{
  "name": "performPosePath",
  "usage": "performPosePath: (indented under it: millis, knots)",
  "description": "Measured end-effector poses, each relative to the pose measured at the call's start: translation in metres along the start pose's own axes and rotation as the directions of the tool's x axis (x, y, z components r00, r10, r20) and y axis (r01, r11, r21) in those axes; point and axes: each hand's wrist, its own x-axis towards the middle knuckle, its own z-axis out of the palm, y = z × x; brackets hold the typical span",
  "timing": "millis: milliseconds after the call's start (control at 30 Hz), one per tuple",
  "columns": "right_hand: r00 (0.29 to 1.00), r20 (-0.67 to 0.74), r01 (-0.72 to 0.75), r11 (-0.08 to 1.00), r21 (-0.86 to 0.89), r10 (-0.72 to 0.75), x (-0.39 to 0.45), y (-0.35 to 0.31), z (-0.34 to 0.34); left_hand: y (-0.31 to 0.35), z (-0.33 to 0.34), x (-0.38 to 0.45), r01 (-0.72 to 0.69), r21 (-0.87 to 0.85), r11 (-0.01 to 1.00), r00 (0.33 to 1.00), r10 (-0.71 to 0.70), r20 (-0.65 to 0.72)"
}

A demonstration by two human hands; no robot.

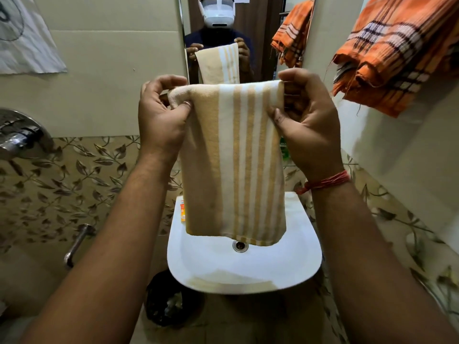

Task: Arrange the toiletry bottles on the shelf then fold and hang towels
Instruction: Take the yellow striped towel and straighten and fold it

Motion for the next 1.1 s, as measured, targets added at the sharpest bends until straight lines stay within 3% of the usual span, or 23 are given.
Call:
performPosePath:
  millis: [167, 300, 400, 533, 667, 967, 1100]
  knots:
    - [0.998, -0.04, -0.042, 0.996, 0.081, 0.045, -0.001, -0.001, 0.0, 0.0, -0.001, 0.001, -0.029, -0.025, 0.999, 1.0, 0.029, -0.009]
    - [0.99, -0.048, -0.126, 0.989, 0.079, 0.13, -0.001, 0.008, -0.003, 0.001, -0.007, -0.003, -0.076, 0.049, 0.996, 0.993, 0.071, 0.09]
    - [0.985, 0.016, -0.17, 0.985, 0.008, 0.17, -0.001, 0.014, -0.005, 0.004, -0.01, -0.004, -0.218, 0.257, 0.942, 0.969, 0.177, 0.172]
    - [0.989, 0.032, -0.135, 0.963, -0.235, 0.146, -0.001, 0.014, -0.004, 0.009, -0.01, -0.007, -0.395, 0.454, 0.799, 0.911, 0.274, 0.309]
    - [0.988, 0.031, -0.13, 0.92, -0.37, 0.152, 0.001, 0.014, -0.004, 0.009, -0.008, -0.011, -0.447, 0.56, 0.698, 0.889, 0.275, 0.367]
    - [0.983, 0.102, -0.144, 0.986, -0.078, 0.152, 0.001, 0.009, -0.011, 0.016, -0.002, -0.004, -0.327, 0.477, 0.816, 0.943, 0.249, 0.221]
    - [0.995, 0.09, -0.043, 0.997, -0.059, 0.049, -0.002, 0.004, -0.006, 0.007, -0.004, -0.002, -0.319, 0.508, 0.8, 0.94, 0.198, 0.279]
